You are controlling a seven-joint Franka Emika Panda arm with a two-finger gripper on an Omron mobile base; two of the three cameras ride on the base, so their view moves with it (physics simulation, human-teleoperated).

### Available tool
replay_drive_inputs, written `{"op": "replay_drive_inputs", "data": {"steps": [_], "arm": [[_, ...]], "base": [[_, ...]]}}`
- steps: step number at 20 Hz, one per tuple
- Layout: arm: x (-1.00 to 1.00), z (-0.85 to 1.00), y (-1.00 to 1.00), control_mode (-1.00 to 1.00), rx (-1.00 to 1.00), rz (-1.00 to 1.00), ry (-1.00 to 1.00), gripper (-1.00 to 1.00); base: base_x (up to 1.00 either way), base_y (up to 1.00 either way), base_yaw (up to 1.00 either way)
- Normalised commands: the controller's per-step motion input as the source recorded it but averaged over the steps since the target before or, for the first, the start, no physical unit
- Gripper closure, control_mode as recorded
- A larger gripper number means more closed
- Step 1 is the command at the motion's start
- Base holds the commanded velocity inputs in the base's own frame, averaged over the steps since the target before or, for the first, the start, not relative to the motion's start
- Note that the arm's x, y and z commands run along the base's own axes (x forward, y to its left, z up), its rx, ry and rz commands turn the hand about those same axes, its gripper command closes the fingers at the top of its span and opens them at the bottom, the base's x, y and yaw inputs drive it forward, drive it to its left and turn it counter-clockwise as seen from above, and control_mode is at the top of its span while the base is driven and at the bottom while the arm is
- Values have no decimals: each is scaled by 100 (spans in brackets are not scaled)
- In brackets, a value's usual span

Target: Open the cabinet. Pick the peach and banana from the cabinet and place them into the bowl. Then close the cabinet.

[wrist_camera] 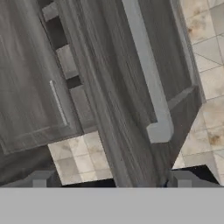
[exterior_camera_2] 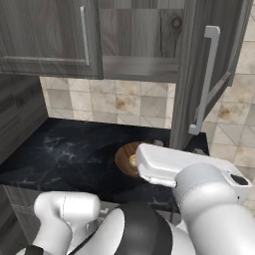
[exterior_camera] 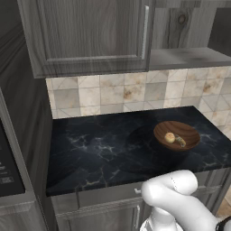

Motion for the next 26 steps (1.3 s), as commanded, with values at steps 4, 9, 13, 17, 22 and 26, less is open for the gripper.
{"op": "replay_drive_inputs", "data": {"steps": [4,9,13,17,22,26], "arm": [[82,-29,-23,-100,4,27,-14,-100],[83,-29,-30,-100,3,32,-14,-100],[72,-25,-33,-100,0,29,-15,-100],[98,-26,19,-100,0,15,-12,-100],[100,-39,82,-100,0,3,-8,-100],[100,-33,92,-100,0,0,-13,-100]], "base": [[0,0,0],[0,0,0],[0,0,0],[0,0,0],[0,0,0],[0,0,0]]}}
